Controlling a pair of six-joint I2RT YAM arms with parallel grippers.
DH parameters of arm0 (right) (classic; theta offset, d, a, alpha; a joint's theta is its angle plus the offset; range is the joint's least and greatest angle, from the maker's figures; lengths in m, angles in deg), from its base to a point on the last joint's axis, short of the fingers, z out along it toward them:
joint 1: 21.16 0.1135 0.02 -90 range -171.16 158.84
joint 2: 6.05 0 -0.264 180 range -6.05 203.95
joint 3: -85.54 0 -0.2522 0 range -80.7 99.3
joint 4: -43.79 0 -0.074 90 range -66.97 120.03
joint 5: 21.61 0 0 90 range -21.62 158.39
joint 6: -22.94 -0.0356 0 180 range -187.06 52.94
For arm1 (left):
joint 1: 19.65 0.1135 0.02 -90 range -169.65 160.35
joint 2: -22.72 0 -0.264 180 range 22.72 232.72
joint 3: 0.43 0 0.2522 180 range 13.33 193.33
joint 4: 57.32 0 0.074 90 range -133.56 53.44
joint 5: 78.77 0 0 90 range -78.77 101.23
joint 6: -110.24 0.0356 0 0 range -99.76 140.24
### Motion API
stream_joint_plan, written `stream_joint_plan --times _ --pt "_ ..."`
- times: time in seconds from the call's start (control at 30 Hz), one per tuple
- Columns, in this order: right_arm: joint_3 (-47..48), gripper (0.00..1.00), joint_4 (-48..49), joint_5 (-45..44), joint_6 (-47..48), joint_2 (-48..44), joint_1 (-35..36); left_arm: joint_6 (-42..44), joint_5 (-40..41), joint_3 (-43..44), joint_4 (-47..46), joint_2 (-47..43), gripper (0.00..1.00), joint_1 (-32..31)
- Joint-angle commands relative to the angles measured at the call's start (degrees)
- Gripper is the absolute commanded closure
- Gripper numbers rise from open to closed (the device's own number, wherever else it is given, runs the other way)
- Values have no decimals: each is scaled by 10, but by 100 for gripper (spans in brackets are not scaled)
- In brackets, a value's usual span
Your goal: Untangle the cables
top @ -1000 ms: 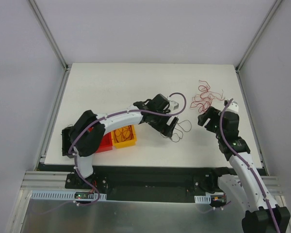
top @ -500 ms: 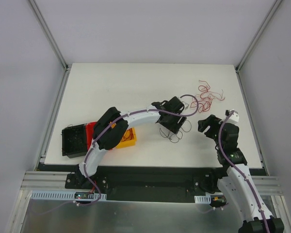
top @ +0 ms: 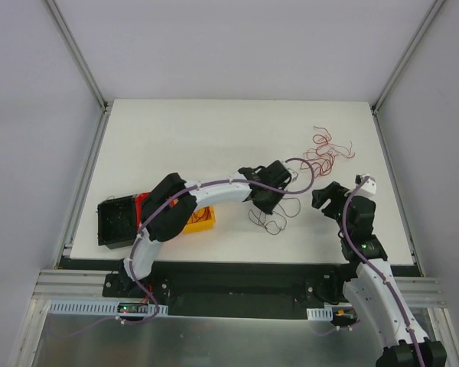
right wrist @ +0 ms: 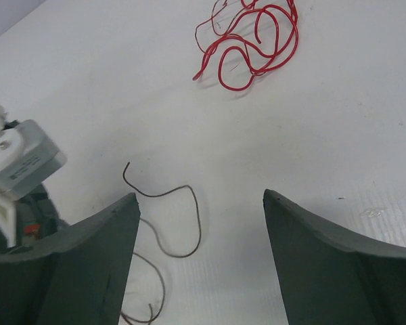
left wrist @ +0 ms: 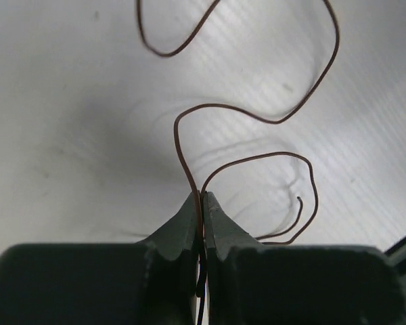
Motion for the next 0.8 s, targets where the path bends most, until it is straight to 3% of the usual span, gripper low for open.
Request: stream_joint_plan --times 0.0,0.37,0.6,0.77 --pt "-3 24 33 -8 -9 -3 -4 14 23 -54 13 -141 100 2" --pt "-6 24 50 1 -15 25 -4 42 176 -161 112 -421 100 54" --pt "-7 24 64 9 -18 47 -5 59 269 -215 157 -593 100 183" --pt "-6 24 72 19 -20 67 -6 66 302 -267 162 -661 100 272"
